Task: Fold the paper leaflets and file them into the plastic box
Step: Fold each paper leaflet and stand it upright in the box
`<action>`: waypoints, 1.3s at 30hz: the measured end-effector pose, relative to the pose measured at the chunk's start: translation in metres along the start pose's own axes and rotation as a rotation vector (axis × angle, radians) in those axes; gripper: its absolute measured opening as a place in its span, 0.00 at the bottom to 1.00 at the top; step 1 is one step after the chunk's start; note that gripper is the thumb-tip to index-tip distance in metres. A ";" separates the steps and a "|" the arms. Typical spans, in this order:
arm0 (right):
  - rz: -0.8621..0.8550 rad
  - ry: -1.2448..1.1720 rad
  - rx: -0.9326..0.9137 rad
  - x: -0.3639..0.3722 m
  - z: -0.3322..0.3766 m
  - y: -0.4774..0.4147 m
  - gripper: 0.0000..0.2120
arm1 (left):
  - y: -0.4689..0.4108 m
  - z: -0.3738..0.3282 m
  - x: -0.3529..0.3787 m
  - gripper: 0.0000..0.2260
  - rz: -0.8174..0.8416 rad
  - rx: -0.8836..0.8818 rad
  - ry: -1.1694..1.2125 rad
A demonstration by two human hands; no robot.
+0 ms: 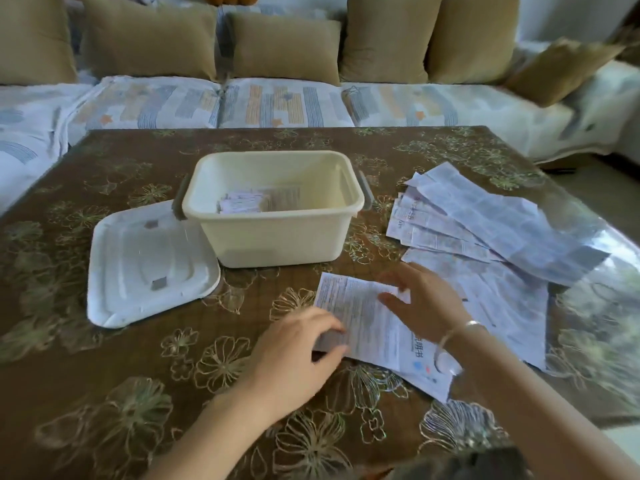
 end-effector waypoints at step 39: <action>-0.113 -0.288 -0.416 0.068 0.052 0.082 0.08 | 0.099 0.070 0.008 0.07 -0.443 -0.047 0.087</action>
Point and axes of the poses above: each hand's wrist, its own y-axis away from the middle knuckle, its own x-axis out of the palm, z = x × y, the point moved 5 cm from there along -y, towards the middle knuckle, and after that the axes turned 11 degrees about z, right-handed, at the moved point
